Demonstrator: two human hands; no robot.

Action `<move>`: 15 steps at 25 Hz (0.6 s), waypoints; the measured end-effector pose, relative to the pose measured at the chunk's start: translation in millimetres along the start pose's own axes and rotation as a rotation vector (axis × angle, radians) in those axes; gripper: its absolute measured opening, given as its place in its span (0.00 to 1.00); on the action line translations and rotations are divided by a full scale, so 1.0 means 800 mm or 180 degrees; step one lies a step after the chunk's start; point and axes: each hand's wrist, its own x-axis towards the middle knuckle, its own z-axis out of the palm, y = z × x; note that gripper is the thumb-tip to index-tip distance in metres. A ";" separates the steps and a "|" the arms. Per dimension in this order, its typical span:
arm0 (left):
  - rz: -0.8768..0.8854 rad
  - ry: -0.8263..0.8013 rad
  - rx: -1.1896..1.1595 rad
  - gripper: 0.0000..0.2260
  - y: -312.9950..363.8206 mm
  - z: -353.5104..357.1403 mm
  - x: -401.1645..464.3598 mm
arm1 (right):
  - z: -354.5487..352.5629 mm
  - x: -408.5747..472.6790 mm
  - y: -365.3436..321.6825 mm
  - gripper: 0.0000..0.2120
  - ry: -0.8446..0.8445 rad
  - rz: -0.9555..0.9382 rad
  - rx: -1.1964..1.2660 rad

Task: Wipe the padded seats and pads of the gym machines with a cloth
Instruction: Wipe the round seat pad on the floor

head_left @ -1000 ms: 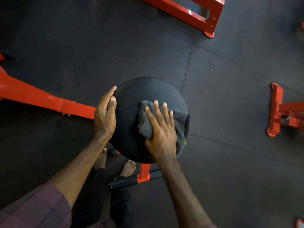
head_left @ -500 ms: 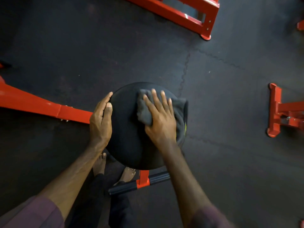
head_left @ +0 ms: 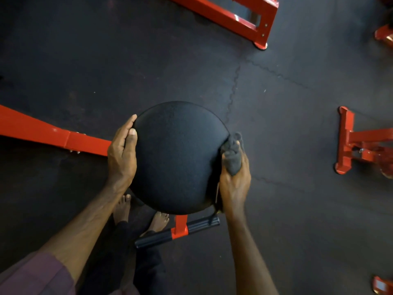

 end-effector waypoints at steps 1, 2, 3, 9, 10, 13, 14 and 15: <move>0.0021 -0.0008 0.0025 0.18 -0.002 0.000 0.002 | -0.001 -0.024 0.007 0.27 0.0089 0.0174 0.0144; 0.0024 -0.0026 0.0050 0.18 -0.004 0.001 0.004 | 0.000 -0.042 0.012 0.28 0.0126 0.0294 0.0226; 0.0026 -0.0048 0.0081 0.18 -0.004 0.000 0.007 | 0.001 -0.054 0.015 0.28 0.0123 0.0355 0.0254; 0.0160 0.0056 0.0218 0.18 -0.010 0.000 0.002 | -0.005 0.046 -0.021 0.24 -0.0253 0.0051 -0.0437; 0.0146 0.0066 0.0229 0.18 -0.012 0.000 0.002 | -0.003 0.070 -0.033 0.22 -0.0473 -0.0045 -0.0606; 0.0212 0.0041 0.0241 0.18 -0.010 -0.001 0.008 | 0.009 0.111 -0.061 0.18 -0.0949 -0.0309 -0.0966; 0.0228 -0.0004 0.0251 0.18 -0.008 -0.001 0.011 | 0.014 0.118 -0.067 0.18 -0.1013 -0.0410 -0.1054; 0.0238 -0.0077 0.0268 0.18 -0.005 -0.002 0.016 | 0.019 0.124 -0.072 0.18 -0.1064 -0.0524 -0.1125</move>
